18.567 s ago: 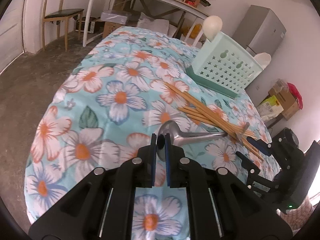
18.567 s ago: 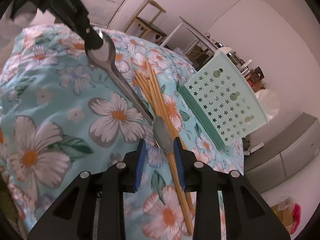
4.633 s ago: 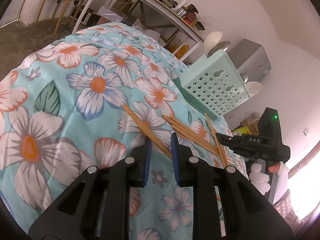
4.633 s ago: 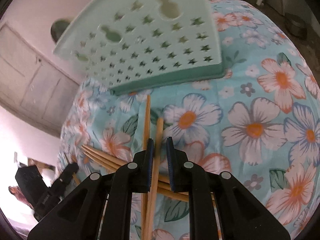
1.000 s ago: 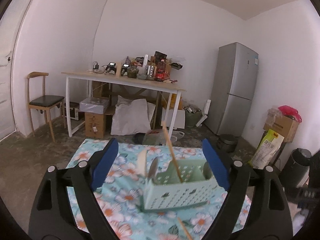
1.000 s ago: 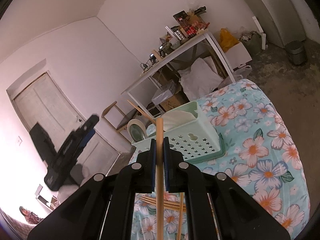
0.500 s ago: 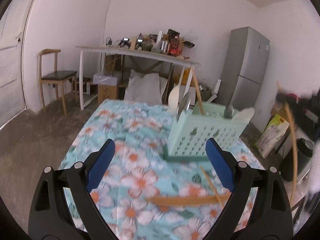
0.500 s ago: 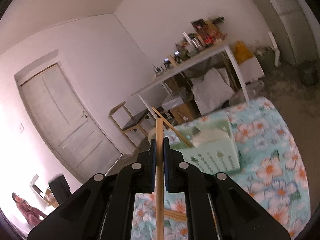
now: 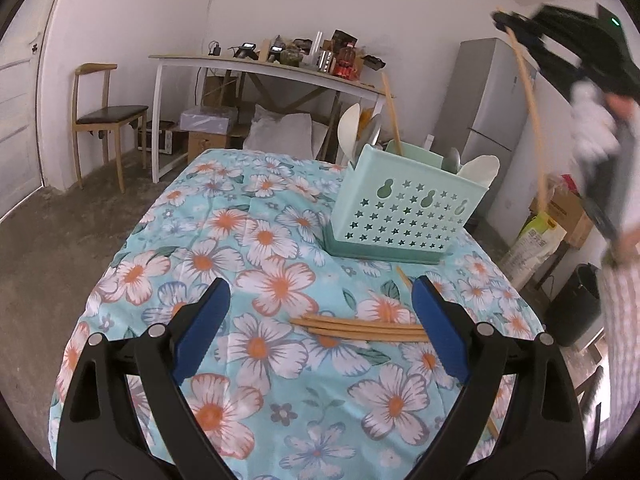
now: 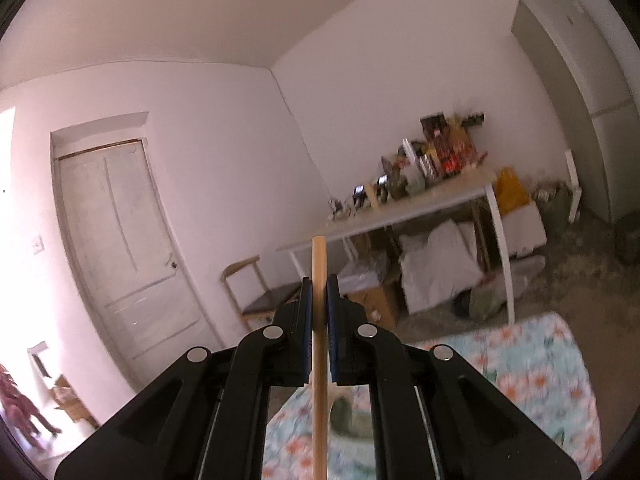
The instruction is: Organize utensils
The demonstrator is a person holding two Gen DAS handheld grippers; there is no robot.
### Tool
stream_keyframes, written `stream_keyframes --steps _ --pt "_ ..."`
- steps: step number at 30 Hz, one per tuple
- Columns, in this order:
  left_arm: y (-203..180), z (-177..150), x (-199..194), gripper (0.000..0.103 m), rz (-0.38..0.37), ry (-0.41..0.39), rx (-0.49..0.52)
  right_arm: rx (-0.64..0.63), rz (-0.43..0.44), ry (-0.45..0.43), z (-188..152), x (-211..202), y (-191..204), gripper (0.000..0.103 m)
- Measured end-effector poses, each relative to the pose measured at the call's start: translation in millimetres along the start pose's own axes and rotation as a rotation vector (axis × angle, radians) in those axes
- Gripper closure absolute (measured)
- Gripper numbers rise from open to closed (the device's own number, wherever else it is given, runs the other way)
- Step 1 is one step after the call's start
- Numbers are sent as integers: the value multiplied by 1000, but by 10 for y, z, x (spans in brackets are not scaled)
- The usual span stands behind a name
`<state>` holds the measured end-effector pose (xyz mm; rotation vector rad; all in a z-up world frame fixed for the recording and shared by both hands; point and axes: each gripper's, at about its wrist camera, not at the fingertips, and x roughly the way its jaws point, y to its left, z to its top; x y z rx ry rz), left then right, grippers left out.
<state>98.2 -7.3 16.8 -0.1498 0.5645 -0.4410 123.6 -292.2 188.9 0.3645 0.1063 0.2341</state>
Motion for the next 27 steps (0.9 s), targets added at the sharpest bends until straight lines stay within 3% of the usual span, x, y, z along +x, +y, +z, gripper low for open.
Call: stream_keyframes --steps 6,15,27 --pt "61 -14 -10 15 -15 -9 5 -100 -109 -47 175 428 69 96" --pt "142 -83 45 15 -30 11 -11 -171 -283 -19 164 1046 -45 96" --pt "204 -78 93 15 -16 21 -32 -132 -382 6 27 1240 -315 95"
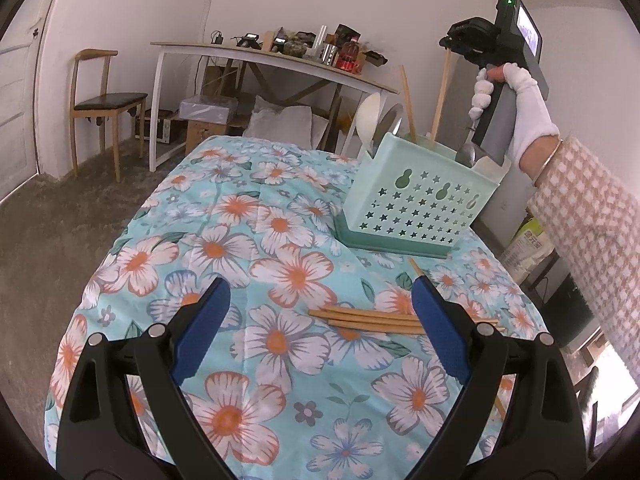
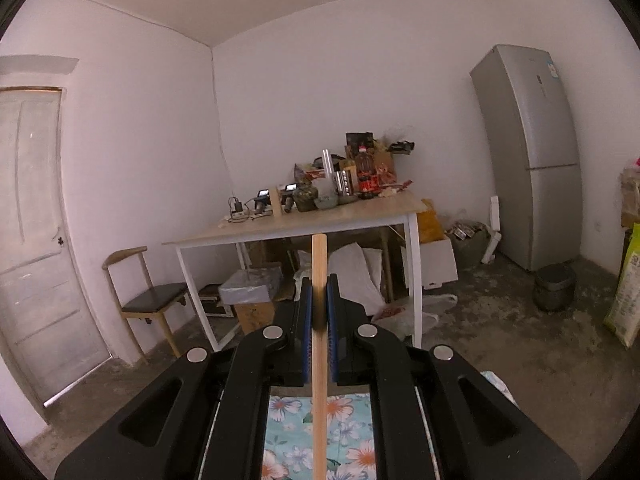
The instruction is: Organize utensils
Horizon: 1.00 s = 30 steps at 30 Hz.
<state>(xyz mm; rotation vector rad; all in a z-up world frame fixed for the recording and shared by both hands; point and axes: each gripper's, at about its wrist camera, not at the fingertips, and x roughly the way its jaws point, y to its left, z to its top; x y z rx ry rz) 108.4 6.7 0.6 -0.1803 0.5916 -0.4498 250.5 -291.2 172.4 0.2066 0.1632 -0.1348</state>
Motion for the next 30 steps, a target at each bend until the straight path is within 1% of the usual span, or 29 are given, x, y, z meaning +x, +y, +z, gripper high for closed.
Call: stream_keyframes --steps 4,8,13,17,20,22,23,25,29,30 --pt "1 2 4 15 1 -1 0 11 8 9 -9 -39 -40 95" --pt "-11 5 -19 15 7 -8 3 34 39 2 49 -156 -58 95" --pt "-47 26 -61 15 15 -17 7 57 136 -16 138 -565 -63 95" --pt "-90 41 -89 15 17 -22 8 58 217 3 103 -958 -117 93" --pt "-141 52 -85 15 18 -22 16 69 281 53 -12 -1289 -254 91" --pt "-178 56 -76 15 18 -18 24 74 300 85 -102 -1442 -348 86" --pt "-197 59 -70 15 18 -17 26 79 317 112 -184 -1540 -419 84" --pt "-240 65 -54 15 17 -13 31 76 321 155 -322 -1647 -504 80" --pt "-333 75 3 15 17 -3 38 58 310 261 -753 -1844 -685 72" --pt "-355 76 20 15 17 0 40 54 299 287 -868 -1863 -721 71"
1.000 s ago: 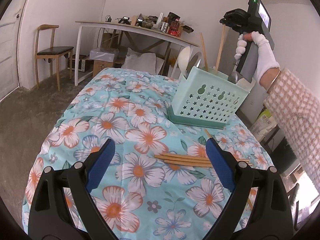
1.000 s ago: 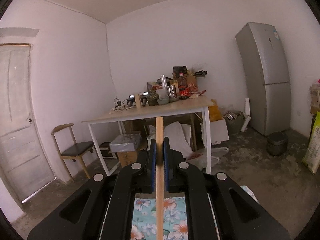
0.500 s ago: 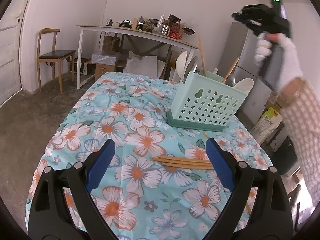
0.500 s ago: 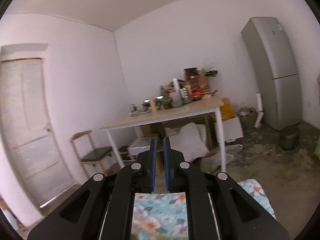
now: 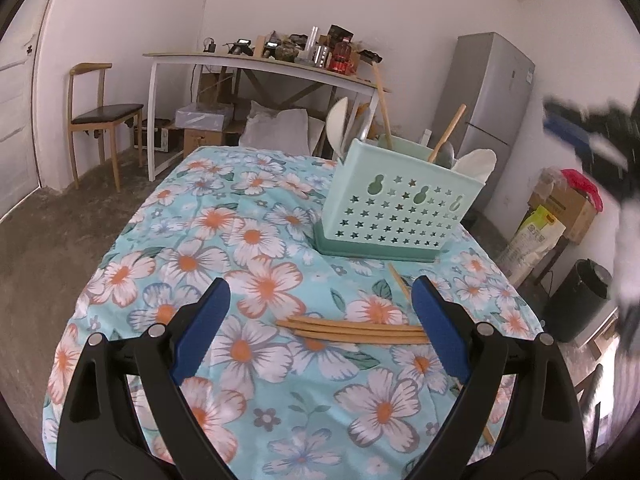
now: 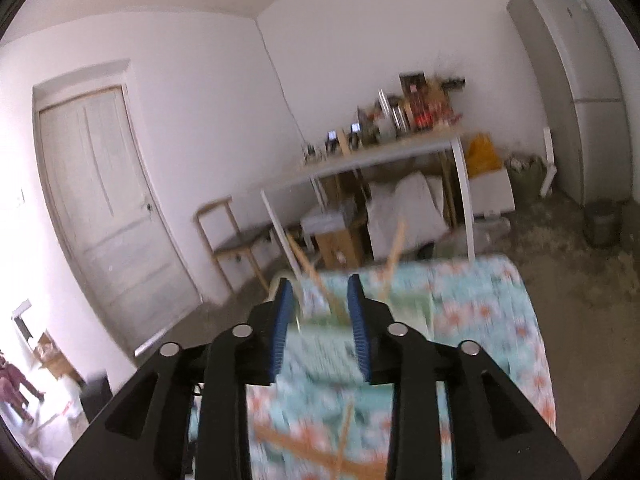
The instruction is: Organize utensils
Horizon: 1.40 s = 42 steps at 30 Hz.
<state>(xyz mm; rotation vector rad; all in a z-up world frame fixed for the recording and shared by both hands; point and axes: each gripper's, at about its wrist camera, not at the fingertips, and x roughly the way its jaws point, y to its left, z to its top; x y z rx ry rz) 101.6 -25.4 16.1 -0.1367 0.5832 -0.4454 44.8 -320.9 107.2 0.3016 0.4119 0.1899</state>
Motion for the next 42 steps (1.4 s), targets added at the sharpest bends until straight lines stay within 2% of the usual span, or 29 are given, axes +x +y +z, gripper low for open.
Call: stream_keyframes --steps 7,10,12,16,21,22,28,32,38,40,42 --pt "-164 55 144 15 -22 23 9 177 -38 192 -842 217 -424 71" --pt "-230 96 274 15 -71 67 1 265 -50 255 -1147 307 -573 71" --pt "-266 133 398 16 -122 113 -21 302 -53 288 -1290 357 -625 71" --pt "-334 202 737 30 -204 227 -67 329 -51 319 -1450 349 -673 71" --pt "-405 222 1252 41 -270 392 -126 351 -54 341 -1554 324 -749 71" --pt "-416 214 1334 45 -267 418 -134 354 -55 346 -1580 325 -770 71" --pt "-499 188 1784 52 -220 543 -131 360 -49 359 -1641 347 -815 71" --pt "-588 183 1888 54 -172 550 -92 371 -38 352 -1646 346 -830 71" --pt "-558 204 1937 79 -98 542 -111 386 -20 345 -1662 321 -864 71" --pt "-510 215 1933 92 -90 540 -129 391 -18 343 -1666 310 -868 71" --pt "-459 238 1917 94 -104 535 -152 397 -16 340 -1671 304 -871 71"
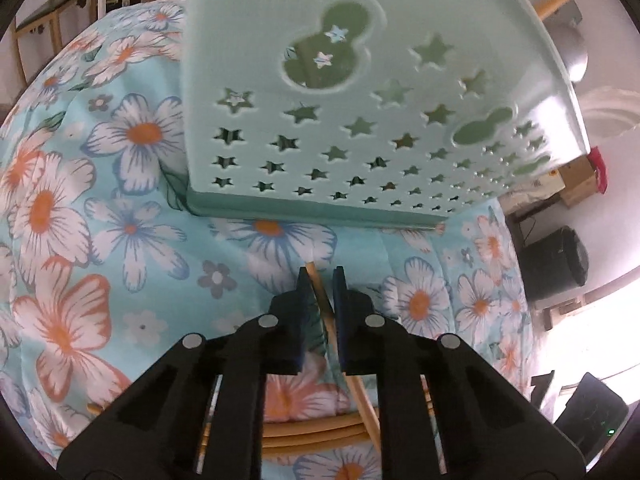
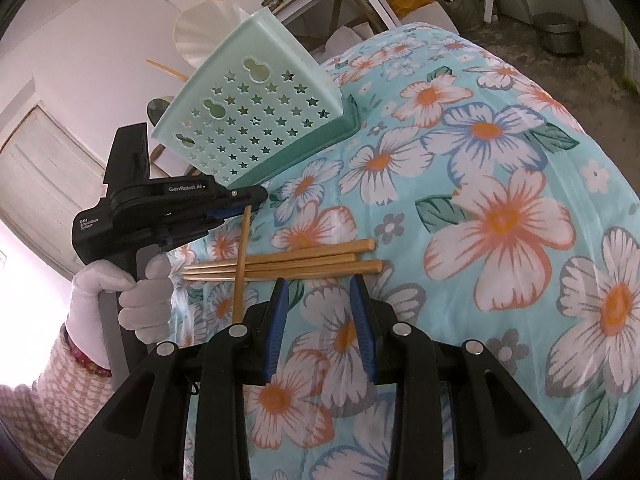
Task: Organize utensils
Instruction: 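Grasp a bamboo chopstick on the quilt with the left gripper while the right lowers beside it, then grasp another bamboo chopstick with the right gripper and raise it upright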
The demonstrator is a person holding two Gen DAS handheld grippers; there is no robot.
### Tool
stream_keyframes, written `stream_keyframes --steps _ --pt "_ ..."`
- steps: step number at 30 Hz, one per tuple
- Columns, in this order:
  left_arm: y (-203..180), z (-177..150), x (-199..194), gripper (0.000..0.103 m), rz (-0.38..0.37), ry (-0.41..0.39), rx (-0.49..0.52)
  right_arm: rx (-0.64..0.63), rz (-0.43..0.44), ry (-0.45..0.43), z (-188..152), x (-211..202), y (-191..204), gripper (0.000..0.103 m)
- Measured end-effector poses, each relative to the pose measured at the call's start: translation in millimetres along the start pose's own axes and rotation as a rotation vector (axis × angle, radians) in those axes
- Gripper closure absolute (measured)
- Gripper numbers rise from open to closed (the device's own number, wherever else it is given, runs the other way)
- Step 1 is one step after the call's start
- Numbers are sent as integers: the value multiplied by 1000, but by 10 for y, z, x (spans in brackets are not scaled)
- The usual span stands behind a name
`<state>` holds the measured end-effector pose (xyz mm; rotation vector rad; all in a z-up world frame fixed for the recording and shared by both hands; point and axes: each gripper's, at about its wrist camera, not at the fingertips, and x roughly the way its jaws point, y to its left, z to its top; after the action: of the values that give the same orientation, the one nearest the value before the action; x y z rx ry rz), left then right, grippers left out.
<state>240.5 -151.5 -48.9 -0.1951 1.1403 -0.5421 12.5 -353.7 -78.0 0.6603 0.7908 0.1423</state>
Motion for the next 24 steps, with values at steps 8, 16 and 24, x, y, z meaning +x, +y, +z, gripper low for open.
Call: stream_keyframes --steps 8,16,24 --pt "34 -24 -443 96 -106 -85 21 16 5 -6 -18 -50 -11 71" --pt "103 -213 -977 97 -188 -160 32 10 -10 -11 -20 -103 37 71" --pt "381 -471 -1375 97 -231 -223 -20 -26 -23 -14 -23 -117 200 71"
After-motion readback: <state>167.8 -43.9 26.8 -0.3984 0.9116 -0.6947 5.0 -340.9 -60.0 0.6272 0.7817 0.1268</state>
